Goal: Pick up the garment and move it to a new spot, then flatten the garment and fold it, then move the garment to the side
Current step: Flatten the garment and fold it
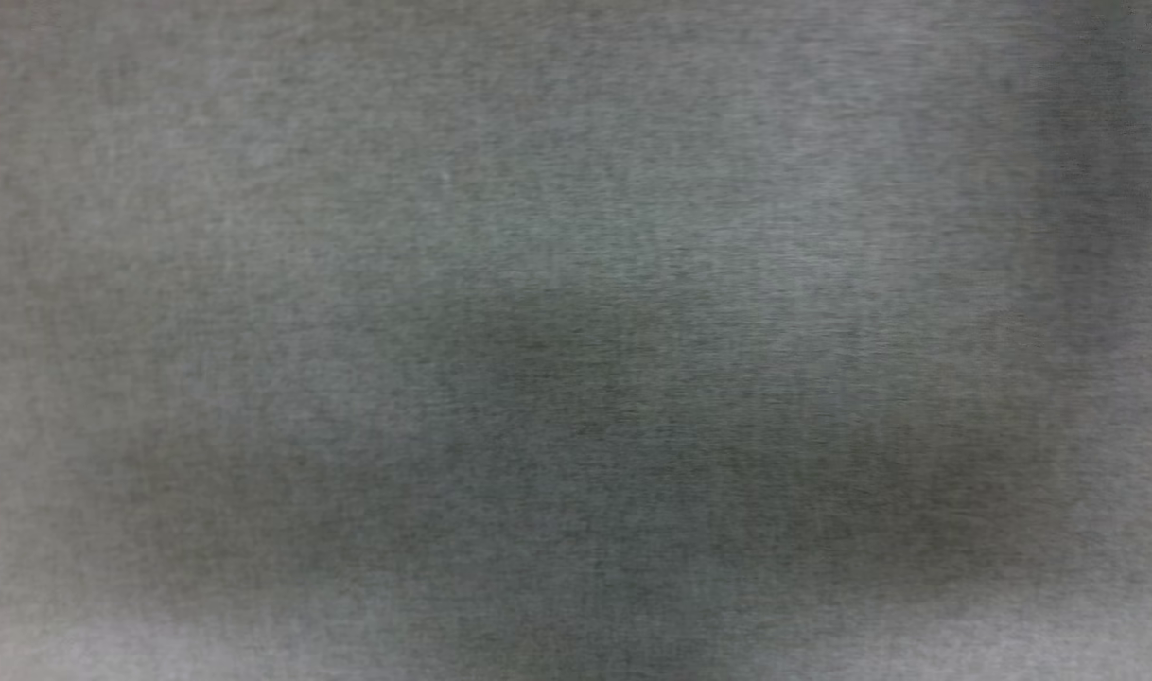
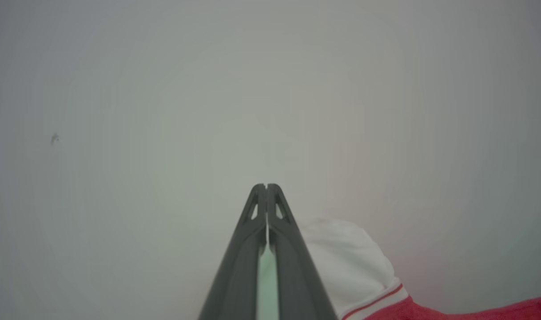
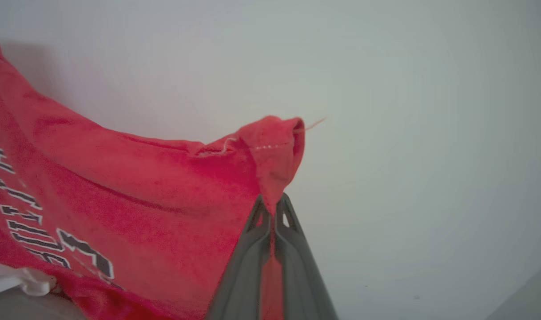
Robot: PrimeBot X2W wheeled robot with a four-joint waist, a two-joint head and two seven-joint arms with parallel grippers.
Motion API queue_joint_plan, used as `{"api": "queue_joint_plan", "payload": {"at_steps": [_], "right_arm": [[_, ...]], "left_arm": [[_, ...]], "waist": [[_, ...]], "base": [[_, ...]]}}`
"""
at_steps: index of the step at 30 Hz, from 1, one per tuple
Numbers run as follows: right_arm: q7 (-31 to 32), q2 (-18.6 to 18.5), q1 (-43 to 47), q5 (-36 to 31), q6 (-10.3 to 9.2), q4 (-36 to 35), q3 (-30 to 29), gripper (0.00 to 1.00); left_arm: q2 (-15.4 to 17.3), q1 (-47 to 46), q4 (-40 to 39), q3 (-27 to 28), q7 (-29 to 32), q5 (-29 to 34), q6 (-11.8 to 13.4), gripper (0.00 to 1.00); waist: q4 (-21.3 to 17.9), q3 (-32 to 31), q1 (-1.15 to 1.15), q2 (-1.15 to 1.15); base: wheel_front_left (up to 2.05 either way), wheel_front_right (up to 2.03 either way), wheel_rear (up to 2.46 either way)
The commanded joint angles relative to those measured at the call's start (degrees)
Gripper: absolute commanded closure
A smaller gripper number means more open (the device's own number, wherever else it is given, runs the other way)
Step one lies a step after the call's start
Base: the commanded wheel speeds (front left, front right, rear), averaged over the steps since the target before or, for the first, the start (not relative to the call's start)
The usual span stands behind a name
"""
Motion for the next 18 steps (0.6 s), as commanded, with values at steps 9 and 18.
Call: {"api": "queue_joint_plan", "payload": {"at_steps": [9,18], "right_arm": [[-0.05,0.67,6.90,2.55,-0.05,4.35,6.84,1.00],[0.33,-2.71,23.11,17.31,-0.06,2.58,20.52,1.00]], "left_arm": [[-2.15,13.81,1.44,-3.71,3.85,-2.25,-2.74,1.00],[3.41,35.70,-14.58,-11.59,11.37,-10.09,-2.74,1.00]], "waist": [[4.76,-7.42,0.00,0.00],[6.32,-22.08,0.00,0.00]], "base": [[0.00,0.00,0.00],[0.00,0.00,0.00]]}}
